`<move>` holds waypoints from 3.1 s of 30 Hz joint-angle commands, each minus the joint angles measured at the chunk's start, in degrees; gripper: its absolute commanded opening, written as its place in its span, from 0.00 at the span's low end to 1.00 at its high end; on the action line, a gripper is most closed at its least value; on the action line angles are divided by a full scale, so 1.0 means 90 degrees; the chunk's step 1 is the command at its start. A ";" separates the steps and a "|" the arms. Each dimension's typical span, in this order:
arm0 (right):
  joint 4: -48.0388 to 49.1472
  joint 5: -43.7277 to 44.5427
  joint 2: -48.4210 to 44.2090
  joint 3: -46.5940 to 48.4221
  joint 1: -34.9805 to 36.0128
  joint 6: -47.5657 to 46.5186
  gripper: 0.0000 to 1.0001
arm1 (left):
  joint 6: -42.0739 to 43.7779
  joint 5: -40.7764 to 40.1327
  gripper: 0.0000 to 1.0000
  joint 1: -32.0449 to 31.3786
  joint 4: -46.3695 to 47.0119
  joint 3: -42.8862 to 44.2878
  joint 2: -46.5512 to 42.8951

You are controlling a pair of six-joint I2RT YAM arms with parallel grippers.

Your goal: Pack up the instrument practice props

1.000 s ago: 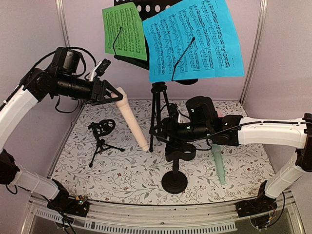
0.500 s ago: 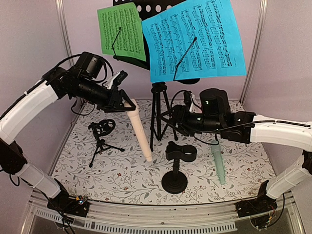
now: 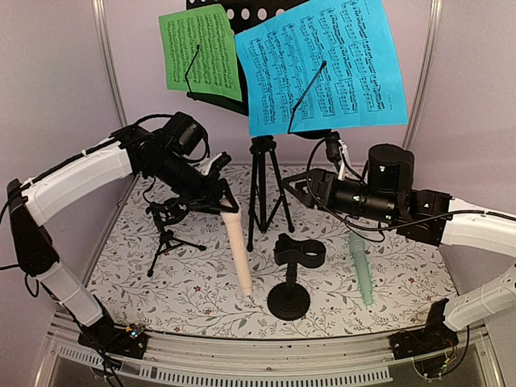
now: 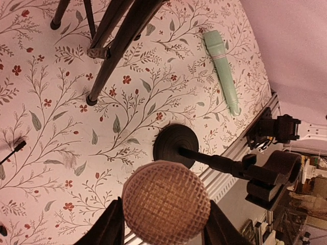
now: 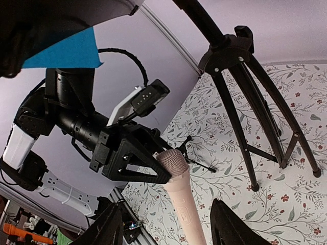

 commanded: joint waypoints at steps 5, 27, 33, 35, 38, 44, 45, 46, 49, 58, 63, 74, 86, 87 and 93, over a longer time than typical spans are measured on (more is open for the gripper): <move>0.0269 0.0533 -0.0984 -0.0700 -0.0023 -0.0784 0.61 | -0.0038 0.0072 0.24 -0.0178 -0.0070 -0.0224 0.0352; -0.0102 0.0926 -0.1598 -0.1216 -0.0025 -0.0041 0.61 | -0.0577 0.0233 0.22 -0.0696 0.0651 -0.0498 0.0833; -0.0295 0.0752 -0.1588 -0.1192 -0.0028 0.0236 0.61 | -0.0643 0.0247 0.22 -0.0791 0.0844 -0.0734 0.0913; -0.0362 0.0673 -0.1602 -0.1237 -0.0022 0.0354 0.61 | -0.0613 0.0269 0.22 -0.0797 0.0843 -0.0775 0.0948; -0.0352 0.0533 -0.1674 -0.1419 -0.0026 0.0550 0.61 | -0.0571 0.0237 0.23 -0.0799 0.0835 -0.0895 0.1023; -0.0324 0.0380 -0.1765 -0.1670 -0.0024 0.0930 0.61 | -0.0538 0.0116 0.23 -0.0811 0.0838 -0.1060 0.1200; -0.0311 0.0382 -0.1775 -0.1698 -0.0023 0.0956 0.61 | -0.0531 0.0076 0.24 -0.0811 0.0838 -0.1068 0.1207; -0.0305 0.0391 -0.1785 -0.1712 -0.0026 0.0987 0.61 | -0.0522 0.0045 0.24 -0.0808 0.0834 -0.1080 0.1224; -0.0285 0.0423 -0.1773 -0.1722 -0.0022 0.1013 0.61 | -0.0531 -0.0058 0.24 -0.0803 0.0834 -0.1135 0.1284; -0.0339 0.0517 -0.1846 -0.1686 -0.0031 0.1004 0.61 | -0.0647 -0.0483 0.24 -0.0749 0.0973 -0.1271 0.1475; -0.0356 0.0598 -0.1893 -0.1631 -0.0029 0.1013 0.61 | -0.0836 -0.0725 0.26 -0.0622 0.1089 -0.1387 0.1458; -0.0563 0.0576 -0.1854 -0.1500 -0.0032 0.1049 0.61 | -0.1368 -0.0359 0.41 -0.0372 0.1758 -0.1967 0.1348; -0.0531 0.0614 -0.1733 -0.1429 -0.0024 0.0999 0.61 | -0.1494 -0.0275 0.45 -0.0274 0.1907 -0.1787 0.0981; -0.0511 0.0602 -0.1715 -0.1420 -0.0028 0.0987 0.61 | -0.1495 -0.0284 0.45 -0.0273 0.1907 -0.1765 0.0956; -0.0503 0.0643 -0.1733 -0.1394 -0.0026 0.0909 0.61 | -0.1413 -0.0290 0.45 -0.0281 0.2027 -0.1588 0.0794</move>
